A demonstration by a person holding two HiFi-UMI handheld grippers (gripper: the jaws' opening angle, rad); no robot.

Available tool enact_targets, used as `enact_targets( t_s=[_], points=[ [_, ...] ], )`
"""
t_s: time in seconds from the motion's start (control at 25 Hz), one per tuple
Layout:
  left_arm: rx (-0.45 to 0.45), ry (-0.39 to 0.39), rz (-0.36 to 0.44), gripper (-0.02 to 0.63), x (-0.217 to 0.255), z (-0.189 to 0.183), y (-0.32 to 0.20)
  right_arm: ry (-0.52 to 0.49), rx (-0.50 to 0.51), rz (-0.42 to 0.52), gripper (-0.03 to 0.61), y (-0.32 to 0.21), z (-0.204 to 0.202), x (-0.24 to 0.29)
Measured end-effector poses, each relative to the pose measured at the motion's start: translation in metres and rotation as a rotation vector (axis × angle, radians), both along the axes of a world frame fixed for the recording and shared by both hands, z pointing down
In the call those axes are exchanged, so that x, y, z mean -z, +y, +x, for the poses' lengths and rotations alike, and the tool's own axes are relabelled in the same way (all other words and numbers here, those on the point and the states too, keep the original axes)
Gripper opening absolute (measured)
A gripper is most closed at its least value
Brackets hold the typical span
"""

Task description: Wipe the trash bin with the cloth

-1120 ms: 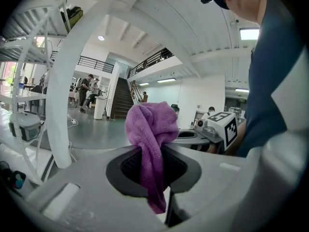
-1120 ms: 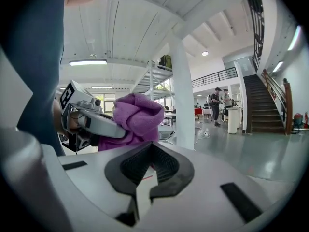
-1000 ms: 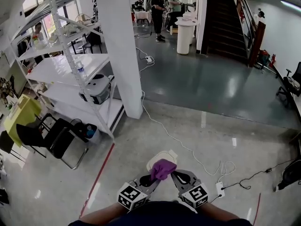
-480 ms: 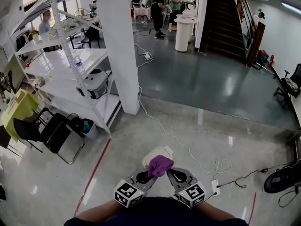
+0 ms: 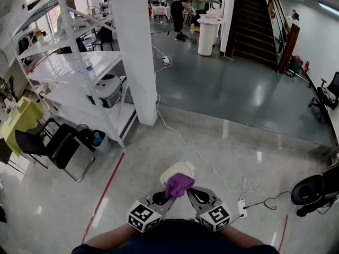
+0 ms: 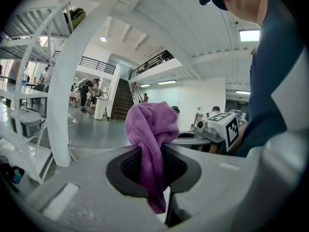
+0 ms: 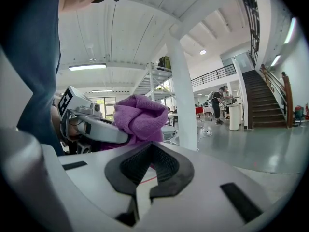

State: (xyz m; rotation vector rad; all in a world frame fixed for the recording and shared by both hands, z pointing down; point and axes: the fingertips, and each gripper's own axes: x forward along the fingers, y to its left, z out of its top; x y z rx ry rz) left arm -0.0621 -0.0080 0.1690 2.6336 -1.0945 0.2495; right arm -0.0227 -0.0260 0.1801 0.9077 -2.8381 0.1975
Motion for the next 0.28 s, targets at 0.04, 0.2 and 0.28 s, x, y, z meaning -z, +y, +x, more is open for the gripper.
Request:
enact_targets(
  t_s=[0.04,0.2,0.28],
  points=[
    [0.003,-0.002,0.0,0.054,-0.0007,-0.0007,0.0005,0.001,0.001,0.003,0.009,0.0002,0.0002,-0.0008],
    [0.01,0.002,0.006,0.054,0.0002,-0.0023,0.0014,0.005,0.003,0.004,0.01,0.0015,-0.0003,-0.0039],
    [0.013,0.005,0.007,0.054,-0.0001,-0.0026,0.0018,0.006,0.006,0.007,0.009,0.0019,-0.0012,-0.0042]
  ],
)
